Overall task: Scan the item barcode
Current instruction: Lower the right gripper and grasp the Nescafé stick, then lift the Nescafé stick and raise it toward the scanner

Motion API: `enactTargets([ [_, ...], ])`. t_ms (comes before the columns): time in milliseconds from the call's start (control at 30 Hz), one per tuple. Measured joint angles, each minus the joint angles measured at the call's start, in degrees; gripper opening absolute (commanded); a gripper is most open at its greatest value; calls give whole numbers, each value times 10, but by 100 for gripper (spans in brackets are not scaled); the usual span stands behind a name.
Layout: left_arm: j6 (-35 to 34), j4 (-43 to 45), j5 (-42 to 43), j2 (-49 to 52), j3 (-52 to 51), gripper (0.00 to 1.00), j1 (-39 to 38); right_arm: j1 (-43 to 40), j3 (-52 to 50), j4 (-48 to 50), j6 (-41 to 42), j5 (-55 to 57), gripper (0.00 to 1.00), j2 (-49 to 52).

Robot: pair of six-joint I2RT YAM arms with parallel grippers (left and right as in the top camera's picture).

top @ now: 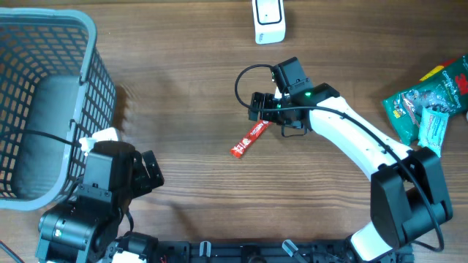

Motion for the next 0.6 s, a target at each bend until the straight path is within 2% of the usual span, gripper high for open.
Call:
enactTargets([
  [33, 0, 0, 0, 0, 0, 100, 0, 0, 0, -2, 3, -6, 95, 0],
  [67, 0, 0, 0, 0, 0, 100, 0, 0, 0, -3, 6, -19, 82, 0],
  [133, 0, 0, 0, 0, 0, 100, 0, 1, 0, -3, 23, -49, 74, 0],
  [300, 0, 0, 0, 0, 0, 100, 0, 18, 0, -7, 102, -45, 72, 0],
  [433, 0, 0, 0, 0, 0, 100, 0, 52, 0, -4, 174, -25, 67, 25],
  [533, 0, 0, 0, 0, 0, 100, 0, 75, 0, 8, 221, -9, 57, 63],
  [600, 0, 0, 0, 0, 0, 100, 0, 83, 0, 17, 243, 0, 57, 84],
])
